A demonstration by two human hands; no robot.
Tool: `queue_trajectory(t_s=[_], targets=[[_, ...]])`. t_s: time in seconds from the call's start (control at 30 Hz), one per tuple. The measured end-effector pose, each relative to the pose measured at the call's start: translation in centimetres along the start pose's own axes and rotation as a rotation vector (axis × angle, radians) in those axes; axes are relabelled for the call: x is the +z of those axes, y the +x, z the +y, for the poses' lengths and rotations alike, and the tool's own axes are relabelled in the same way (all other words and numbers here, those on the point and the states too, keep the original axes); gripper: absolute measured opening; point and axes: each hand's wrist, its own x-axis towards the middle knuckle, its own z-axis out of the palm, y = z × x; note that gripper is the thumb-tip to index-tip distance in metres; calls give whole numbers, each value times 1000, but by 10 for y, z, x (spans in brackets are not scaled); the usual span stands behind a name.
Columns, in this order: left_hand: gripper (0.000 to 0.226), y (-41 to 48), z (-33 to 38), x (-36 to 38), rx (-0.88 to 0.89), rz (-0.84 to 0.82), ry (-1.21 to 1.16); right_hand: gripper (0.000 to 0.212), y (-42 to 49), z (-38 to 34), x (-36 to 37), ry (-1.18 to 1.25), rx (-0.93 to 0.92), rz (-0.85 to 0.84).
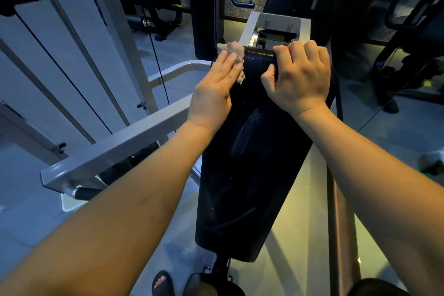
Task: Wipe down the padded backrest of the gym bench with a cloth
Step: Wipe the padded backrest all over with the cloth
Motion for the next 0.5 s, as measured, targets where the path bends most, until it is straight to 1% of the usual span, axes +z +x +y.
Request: queue_trajectory(t_s=[0.1,0.23,0.3,0.4,0.43,0.5], targets=[[64,-42,4,7,-12,-10,40,41,0,0,-1,5,-7,-3],[58,-78,8,-1,-25,-75,-2,41,0,-2,-4,11,-12,-4],[56,-65,17,-17,-37,-67,-44,41,0,-1,-6,12,-11,-16],[53,-12,34,-33,-115,2,-96,42,0,0,-8,28,-2,-38],[56,6,39,-34,-127,-4,-102,42,0,0,-8,31,0,-43],[59,26,46,-28,-103,-73,-80,41,-1,0,-7,26,-1,-29]])
